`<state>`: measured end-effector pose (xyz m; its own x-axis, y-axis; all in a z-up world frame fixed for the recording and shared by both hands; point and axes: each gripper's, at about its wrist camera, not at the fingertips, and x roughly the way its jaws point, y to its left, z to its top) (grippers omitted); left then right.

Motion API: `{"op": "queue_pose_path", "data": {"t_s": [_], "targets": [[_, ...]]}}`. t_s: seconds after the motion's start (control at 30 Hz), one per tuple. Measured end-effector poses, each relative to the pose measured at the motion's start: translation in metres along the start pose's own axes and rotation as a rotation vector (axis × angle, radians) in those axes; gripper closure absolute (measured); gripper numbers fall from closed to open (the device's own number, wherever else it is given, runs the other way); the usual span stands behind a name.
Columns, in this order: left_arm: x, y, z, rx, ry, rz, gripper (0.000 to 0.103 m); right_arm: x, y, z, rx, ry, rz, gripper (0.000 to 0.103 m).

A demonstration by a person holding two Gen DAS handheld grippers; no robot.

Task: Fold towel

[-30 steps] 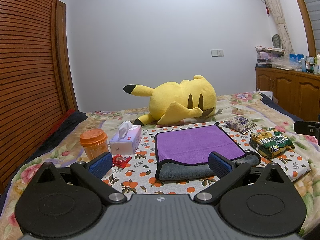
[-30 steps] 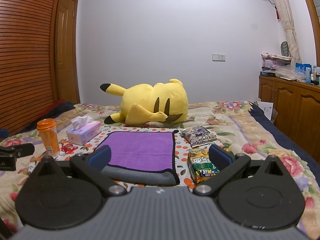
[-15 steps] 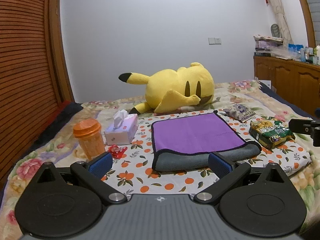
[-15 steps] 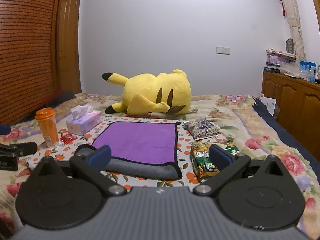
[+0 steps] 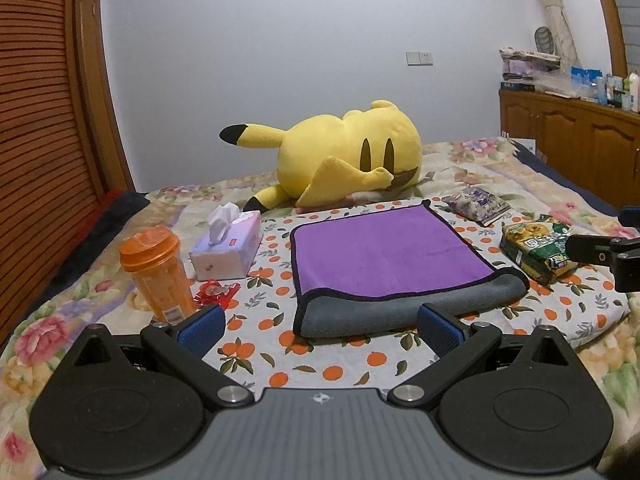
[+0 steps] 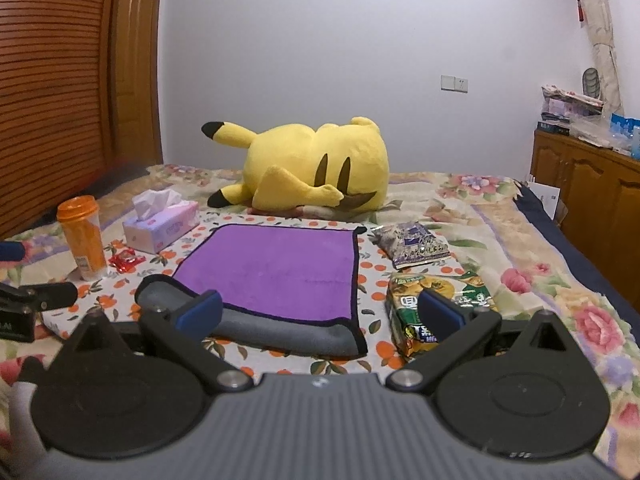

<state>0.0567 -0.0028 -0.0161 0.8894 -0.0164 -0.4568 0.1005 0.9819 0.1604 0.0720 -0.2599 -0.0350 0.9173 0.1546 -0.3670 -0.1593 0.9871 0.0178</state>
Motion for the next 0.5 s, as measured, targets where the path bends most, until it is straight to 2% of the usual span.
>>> {"op": "queue_pose_path", "data": {"t_s": [0.5], "targets": [[0.043,0.011,0.009,-0.006,0.046,-0.008,0.0,0.043,-0.002,0.007,-0.01,0.06,0.028,0.0]]}}
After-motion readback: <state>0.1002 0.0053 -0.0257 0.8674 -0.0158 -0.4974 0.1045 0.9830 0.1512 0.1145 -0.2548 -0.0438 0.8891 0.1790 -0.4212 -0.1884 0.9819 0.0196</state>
